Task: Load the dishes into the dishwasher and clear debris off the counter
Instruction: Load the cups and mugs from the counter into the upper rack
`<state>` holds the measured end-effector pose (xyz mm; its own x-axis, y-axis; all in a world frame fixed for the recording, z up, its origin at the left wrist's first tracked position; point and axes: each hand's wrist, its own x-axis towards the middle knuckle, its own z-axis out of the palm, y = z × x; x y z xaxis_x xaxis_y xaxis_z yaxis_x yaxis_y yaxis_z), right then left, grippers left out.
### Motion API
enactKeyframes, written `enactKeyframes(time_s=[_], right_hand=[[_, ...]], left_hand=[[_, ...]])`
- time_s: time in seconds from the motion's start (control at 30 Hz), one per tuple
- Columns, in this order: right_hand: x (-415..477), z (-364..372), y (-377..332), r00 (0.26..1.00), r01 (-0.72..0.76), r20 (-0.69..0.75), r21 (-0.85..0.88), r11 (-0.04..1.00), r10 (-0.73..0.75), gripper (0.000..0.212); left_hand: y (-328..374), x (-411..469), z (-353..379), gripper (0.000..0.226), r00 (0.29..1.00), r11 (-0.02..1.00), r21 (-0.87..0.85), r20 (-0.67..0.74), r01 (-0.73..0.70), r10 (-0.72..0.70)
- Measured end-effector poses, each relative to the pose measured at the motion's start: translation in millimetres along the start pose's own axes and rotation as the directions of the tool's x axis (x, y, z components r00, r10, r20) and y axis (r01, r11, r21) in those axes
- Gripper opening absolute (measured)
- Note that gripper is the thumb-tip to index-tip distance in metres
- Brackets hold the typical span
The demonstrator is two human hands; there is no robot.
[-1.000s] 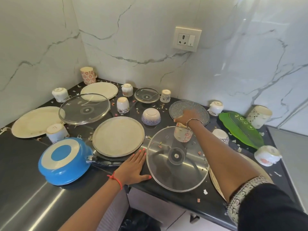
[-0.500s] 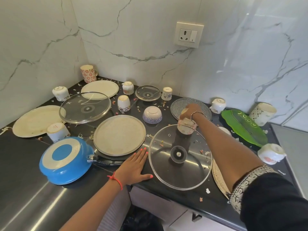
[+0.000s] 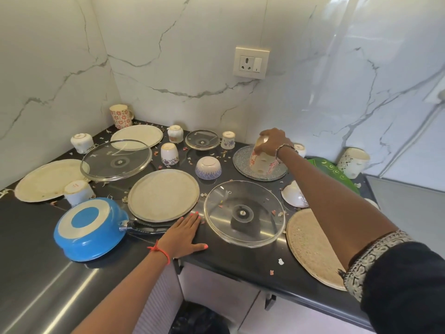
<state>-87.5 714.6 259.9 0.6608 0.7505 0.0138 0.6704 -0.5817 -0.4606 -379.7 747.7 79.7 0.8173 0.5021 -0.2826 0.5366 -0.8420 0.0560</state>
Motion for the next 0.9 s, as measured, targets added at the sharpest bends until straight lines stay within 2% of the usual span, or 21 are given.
enactKeyframes(time_s=[0.13, 0.27, 0.3, 0.43, 0.53, 0.7, 0.77, 0.9], right_hand=[[-30.2, -15.5, 11.6, 0.998, 0.035, 0.043, 0.032, 0.999, -0.036, 0.070], [-69.6, -26.4, 29.2, 0.997, 0.053, 0.060, 0.010, 0.999, -0.053, 0.068], [-81.9, -29.4, 34.1, 0.996, 0.054, 0.066, 0.008, 0.999, -0.054, 0.068], [-129.7, -39.6, 53.3, 0.992, 0.080, 0.095, -0.009, 0.997, -0.079, 0.070], [-165.4, -44.7, 69.5, 0.987, 0.103, 0.128, -0.012, 0.995, -0.101, 0.067], [-231.2, -46.4, 101.3, 0.979, 0.110, 0.174, -0.018, 0.994, -0.105, 0.063], [-256.9, -43.2, 115.1, 0.975, 0.100, 0.202, -0.022, 0.995, -0.094, 0.064], [-301.8, -26.7, 138.4, 0.966, 0.116, 0.245, -0.154, 0.981, -0.076, 0.070]], left_hand=[[11.6, -17.6, -2.0, 0.147, 0.996, 0.997, 0.003, -0.036, 0.082, -0.082], [32.5, -44.0, -3.6, 0.106, 0.974, 0.987, -0.005, -0.166, 0.159, -0.157], [40.3, -52.1, -5.1, 0.102, 0.966, 0.985, -0.022, -0.195, 0.172, -0.173], [77.1, -83.7, -8.3, 0.118, 0.923, 0.978, -0.080, -0.324, 0.193, -0.209], [102.0, -103.1, -1.1, 0.120, 0.910, 0.977, -0.091, -0.357, 0.192, -0.212], [144.4, -132.8, 15.7, 0.125, 0.927, 0.979, -0.104, -0.317, 0.176, -0.201], [164.1, -145.7, 23.3, 0.131, 0.936, 0.985, -0.055, -0.307, 0.162, -0.171], [192.8, -167.8, 43.0, 0.135, 0.951, 0.987, -0.063, -0.266, 0.150, -0.161]])
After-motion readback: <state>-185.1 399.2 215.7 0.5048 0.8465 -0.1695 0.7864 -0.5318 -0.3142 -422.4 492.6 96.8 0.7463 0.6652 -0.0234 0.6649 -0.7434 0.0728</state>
